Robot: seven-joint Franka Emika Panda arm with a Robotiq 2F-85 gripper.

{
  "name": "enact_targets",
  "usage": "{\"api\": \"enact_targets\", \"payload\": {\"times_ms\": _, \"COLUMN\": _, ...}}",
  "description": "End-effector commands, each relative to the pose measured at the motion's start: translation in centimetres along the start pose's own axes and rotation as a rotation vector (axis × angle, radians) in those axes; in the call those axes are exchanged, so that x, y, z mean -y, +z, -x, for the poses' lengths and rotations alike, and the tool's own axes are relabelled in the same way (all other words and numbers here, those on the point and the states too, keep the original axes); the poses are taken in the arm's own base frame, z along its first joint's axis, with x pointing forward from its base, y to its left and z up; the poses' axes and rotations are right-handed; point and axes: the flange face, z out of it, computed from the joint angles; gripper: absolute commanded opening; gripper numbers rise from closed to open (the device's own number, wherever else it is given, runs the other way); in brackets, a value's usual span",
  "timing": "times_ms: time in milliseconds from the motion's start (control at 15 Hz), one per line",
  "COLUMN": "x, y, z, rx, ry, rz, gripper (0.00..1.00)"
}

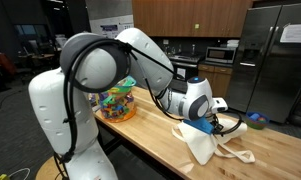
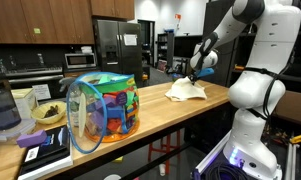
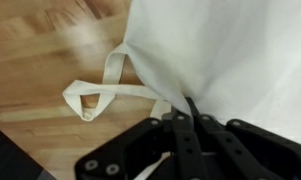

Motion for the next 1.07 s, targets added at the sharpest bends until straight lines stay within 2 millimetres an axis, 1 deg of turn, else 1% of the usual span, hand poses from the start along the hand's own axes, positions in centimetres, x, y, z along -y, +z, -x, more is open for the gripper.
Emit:
{"api": "enact_targets", "payload": {"times_ms": 0, "x": 3.9, "y": -0.3, "z": -4.7, "rx": -0.113, "ry": -0.09, "rz": -0.006, "gripper": 0.01}}
{"api": "enact_targets", "payload": {"times_ms": 133, "x": 6.5, "y": -1.4, "z": -6.7, "rx": -0.159, "ry": -0.148, "rz": -0.029, "gripper": 0.01}}
{"api": "enact_targets", "payload": {"times_ms": 267, "x": 9.2, "y": -3.0, "z": -8.2, "rx": -0.178, "ry": -0.205, "rz": -0.066, "gripper": 0.01}}
{"api": "enact_targets", "payload": {"times_ms": 600, "x": 14.2, "y": -7.5, "z": -11.7, "rx": -0.274, "ry": -0.31, "rz": -0.178, "gripper": 0.01}}
{"api": "enact_targets", "payload": {"times_ms": 667, "x": 16.6, "y": -9.4, "z": -13.1, "rx": -0.303, "ry": -0.38, "rz": -0.222, "gripper": 0.01}}
{"api": "enact_targets", "payload": {"times_ms": 733, "x": 16.5, "y": -7.1, "z": -11.7, "rx": -0.236, "ry": -0.342, "rz": -0.227, "gripper": 0.01}}
{"api": "enact_targets", "payload": {"times_ms": 1000, "x": 17.7, "y": -6.5, "z": -11.5, "rx": -0.175, "ry": -0.349, "rz": -0.263, "gripper": 0.01}}
